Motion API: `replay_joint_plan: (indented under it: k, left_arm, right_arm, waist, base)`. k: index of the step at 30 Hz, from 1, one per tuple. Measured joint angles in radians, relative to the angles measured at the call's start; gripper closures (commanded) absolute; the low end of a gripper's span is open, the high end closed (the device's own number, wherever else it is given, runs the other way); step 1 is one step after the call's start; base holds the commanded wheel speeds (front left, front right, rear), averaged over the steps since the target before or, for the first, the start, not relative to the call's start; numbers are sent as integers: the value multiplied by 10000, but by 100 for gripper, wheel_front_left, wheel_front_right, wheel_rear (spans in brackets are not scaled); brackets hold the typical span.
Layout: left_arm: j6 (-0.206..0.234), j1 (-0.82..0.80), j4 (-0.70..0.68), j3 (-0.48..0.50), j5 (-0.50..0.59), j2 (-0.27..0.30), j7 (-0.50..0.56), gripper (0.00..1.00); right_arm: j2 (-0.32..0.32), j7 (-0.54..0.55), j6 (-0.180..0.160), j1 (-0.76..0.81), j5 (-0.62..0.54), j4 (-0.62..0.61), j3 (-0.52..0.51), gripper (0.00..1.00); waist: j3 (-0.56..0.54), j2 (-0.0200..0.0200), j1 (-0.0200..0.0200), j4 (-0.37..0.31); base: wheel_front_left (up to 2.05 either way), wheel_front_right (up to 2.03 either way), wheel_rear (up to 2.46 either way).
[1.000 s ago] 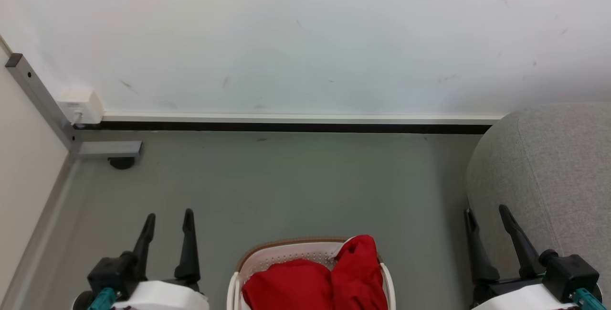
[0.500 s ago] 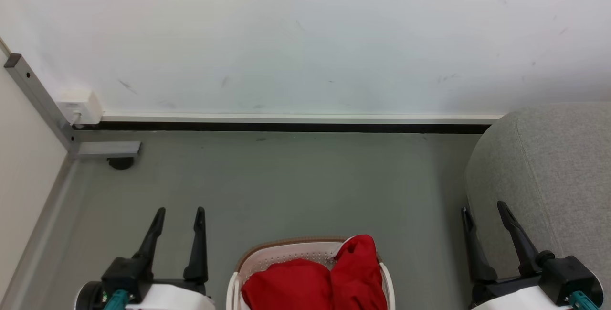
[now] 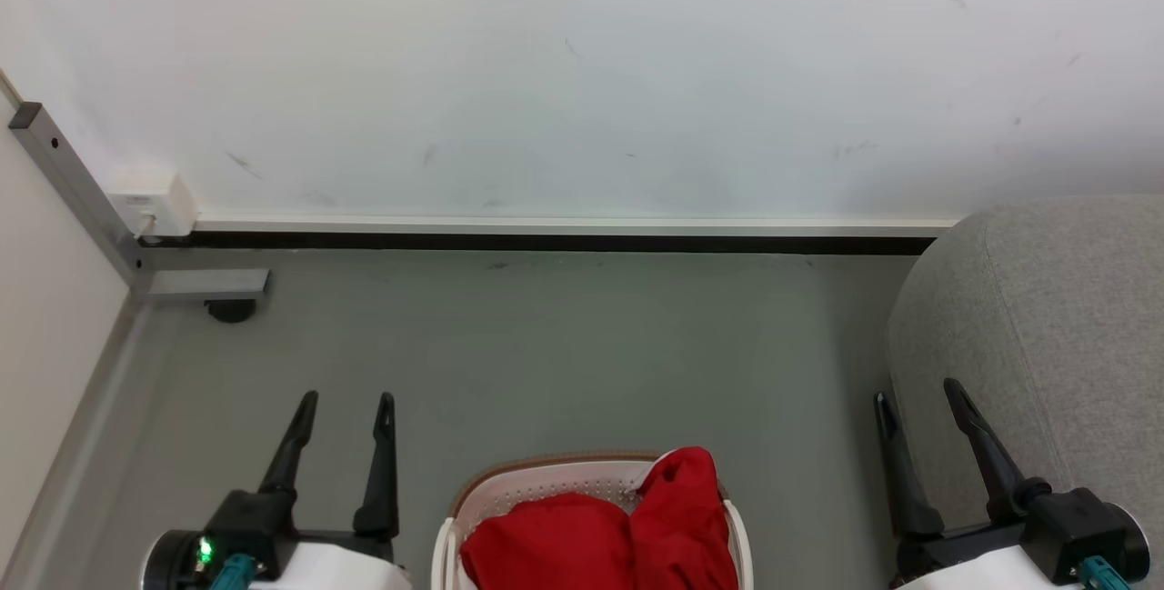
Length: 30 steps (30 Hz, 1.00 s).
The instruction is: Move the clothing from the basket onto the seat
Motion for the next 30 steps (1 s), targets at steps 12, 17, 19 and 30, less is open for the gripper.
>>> replay_joint_plan:
  k: [12,17,19,30]
  left_arm:
    - [-128,-36,42,94,-13,-31,0,0]
    - [-140,-36,73,109,-52,-36,0,0]
    - [-140,-36,73,113,-71,-38,0,0]
    - [-282,-161,125,140,-188,-44,-2,0]
  right_arm:
    - [0,-2,0,-31,173,6,21,0]
    - [0,-2,0,-34,182,13,52,0]
    - [0,-2,0,-36,196,15,71,0]
    - [6,-2,0,-247,290,21,182,0]
  waist:
    - [52,0,0,20]
    - [61,0,0,18]
    - [78,0,0,11]
    - [416,0,0,-329]
  base:
    - [0,0,0]
    - [0,0,0]
    - [0,0,0]
    - [0,0,0]
